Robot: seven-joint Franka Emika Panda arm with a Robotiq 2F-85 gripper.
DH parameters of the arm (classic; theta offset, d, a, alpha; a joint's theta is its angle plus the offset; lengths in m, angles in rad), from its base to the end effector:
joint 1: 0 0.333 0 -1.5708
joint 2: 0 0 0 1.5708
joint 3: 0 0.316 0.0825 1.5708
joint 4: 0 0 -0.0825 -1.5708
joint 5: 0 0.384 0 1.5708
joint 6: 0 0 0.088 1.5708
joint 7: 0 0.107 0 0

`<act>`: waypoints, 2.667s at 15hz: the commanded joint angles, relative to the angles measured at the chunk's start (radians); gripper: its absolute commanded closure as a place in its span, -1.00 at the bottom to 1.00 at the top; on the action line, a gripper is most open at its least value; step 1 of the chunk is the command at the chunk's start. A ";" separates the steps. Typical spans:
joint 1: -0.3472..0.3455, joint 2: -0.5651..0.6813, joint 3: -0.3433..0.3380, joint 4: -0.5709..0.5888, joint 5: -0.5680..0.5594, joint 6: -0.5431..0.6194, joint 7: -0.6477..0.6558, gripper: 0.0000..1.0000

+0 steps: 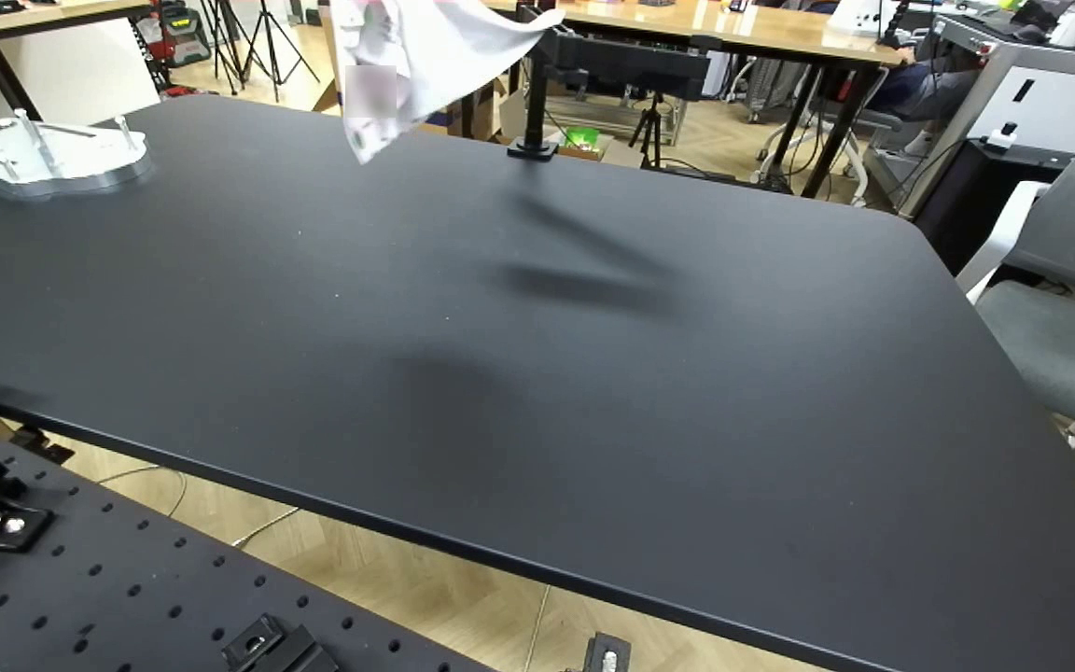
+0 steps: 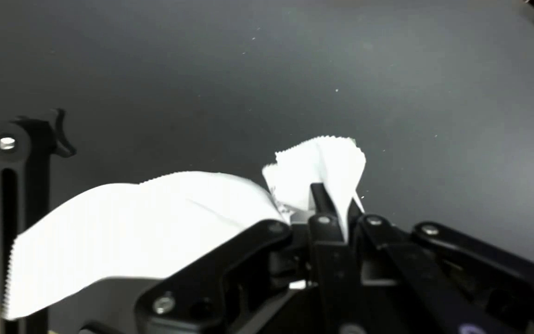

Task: Unhang the cloth from the stand

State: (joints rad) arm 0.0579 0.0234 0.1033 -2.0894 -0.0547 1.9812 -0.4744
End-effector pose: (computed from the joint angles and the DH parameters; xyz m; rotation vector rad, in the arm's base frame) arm 0.5283 0.0822 0.4021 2.9409 1.0088 -0.2133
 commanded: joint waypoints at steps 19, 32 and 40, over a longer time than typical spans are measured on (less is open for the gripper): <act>-0.025 0.225 -0.035 -0.186 -0.092 0.434 0.023 0.97; 0.010 0.233 -0.020 -0.069 -0.095 0.232 0.173 -0.95; 0.065 0.229 0.046 -0.011 -0.076 0.068 0.146 -1.00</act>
State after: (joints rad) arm 0.1176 0.2644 0.1390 -2.1266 -0.1356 2.1100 -0.3386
